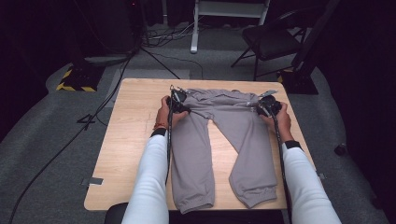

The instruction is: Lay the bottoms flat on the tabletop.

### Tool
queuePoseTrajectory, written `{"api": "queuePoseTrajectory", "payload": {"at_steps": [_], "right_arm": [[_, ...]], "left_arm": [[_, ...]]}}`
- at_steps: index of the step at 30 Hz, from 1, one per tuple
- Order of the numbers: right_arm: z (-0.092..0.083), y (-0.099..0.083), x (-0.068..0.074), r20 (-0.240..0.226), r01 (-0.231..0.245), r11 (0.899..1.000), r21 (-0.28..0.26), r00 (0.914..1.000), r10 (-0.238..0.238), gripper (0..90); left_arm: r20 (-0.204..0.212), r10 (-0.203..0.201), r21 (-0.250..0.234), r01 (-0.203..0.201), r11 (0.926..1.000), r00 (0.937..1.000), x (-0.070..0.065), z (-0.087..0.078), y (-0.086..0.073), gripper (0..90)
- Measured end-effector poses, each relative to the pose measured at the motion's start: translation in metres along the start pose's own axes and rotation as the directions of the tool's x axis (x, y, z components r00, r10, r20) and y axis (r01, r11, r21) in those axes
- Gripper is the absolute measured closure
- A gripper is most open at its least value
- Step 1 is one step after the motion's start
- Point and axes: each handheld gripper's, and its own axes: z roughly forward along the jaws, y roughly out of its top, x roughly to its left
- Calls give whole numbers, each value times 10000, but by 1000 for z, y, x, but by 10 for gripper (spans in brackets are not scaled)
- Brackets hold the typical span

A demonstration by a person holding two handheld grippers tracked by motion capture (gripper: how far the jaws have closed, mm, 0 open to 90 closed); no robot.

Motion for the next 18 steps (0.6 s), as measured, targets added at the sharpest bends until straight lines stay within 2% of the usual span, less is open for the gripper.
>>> {"api": "queuePoseTrajectory", "payload": {"at_steps": [1, 3, 4, 5, 6, 7, 8, 9, 10, 11, 12, 13, 14, 15, 16, 17, 18], "right_arm": [[-8, -4, -5, -475, -253, 9993, -287, 9986, 239, 521], [-28, -14, -7, -1183, -131, 9972, -742, 9930, 42, 506], [-39, -21, -7, -1573, -32, 9951, -993, 9875, -125, 493], [-51, -29, -5, -2104, 20, 9937, -1123, 9773, -257, 477], [-67, -40, -1, -2533, 165, 9912, -1313, 9661, -496, 473], [-78, -51, 4, -2874, 253, 9894, -1428, 9556, -659, 462], [-87, -58, 9, -3133, 465, 9890, -1406, 9455, -890, 443], [-98, -68, 17, -3453, 693, 9878, -1398, 9315, -1142, 436], [-110, -77, 24, -3890, 749, 9860, -1491, 9123, -1281, 436], [-122, -86, 31, -4099, 959, 9833, -1546, 8993, -1522, 430], [-133, -96, 38, -4213, 1134, 9801, -1632, 8902, -1732, 423], [-145, -107, 45, -4630, 967, 9801, -1736, 8703, -1679, 414], [-152, -114, 50, -4761, 1152, 9770, -1792, 8589, -1886, 408], [-162, -124, 58, -4787, 1480, 9719, -1829, 8501, -2196, 403], [-167, -130, 62, -4973, 1447, 9725, -1823, 8397, -2182, 395], [-174, -137, 68, -5242, 1528, 9715, -1810, 8208, -2267, 386], [-181, -144, 75, -5254, 1860, 9645, -1873, 8107, -2584, 382]], "left_arm": [[435, -2, -249, 13, 9997, 9991, -3, -6, -1, 300], [949, 535, -711, -469, 9964, 9941, -15, -18, -6, 283], [1427, 758, -856, -640, 9943, 9869, -22, -23, -7, 275], [1617, 1112, -1004, -958, 9903, 9806, -33, -29, -9, 266], [1825, 1331, -1208, -1121, 9863, 9742, -43, -33, -10, 258], [2206, 1456, -1319, -1184, 9842, 9644, -51, -35, -11, 257], [2608, 1633, -1431, -1292, 9812, 9515, -64, -37, -11, 257], [2657, 1994, -1463, -1650, 9754, 9432, -80, -40, -10, 256], [2936, 2382, -1613, -1976, 9669, 9258, -95, -43, -10, 250], [3259, 2615, -1739, -2142, 9612, 9085, -111, -45, -9, 249], [3305, 2953, -1758, -2489, 9524, 8964, -131, -47, -8, 249], [3364, 3185, -1779, -2723, 9456, 8862, -141, -47, -7, 249], [3494, 3392, -1773, -2938, 9393, 8734, -158, -45, -5, 249], [3435, 3512, -1685, -3108, 9354, 8710, -167, -43, -4, 250], [3328, 3658, -1590, -3307, 9303, 8692, -177, -41, -2, 253], [3400, 3712, -1580, -3366, 9283, 8641, -184, -37, -1, 256], [3442, 3669, -1537, -3336, 9301, 8642, -190, -33, 1, 256]]}}
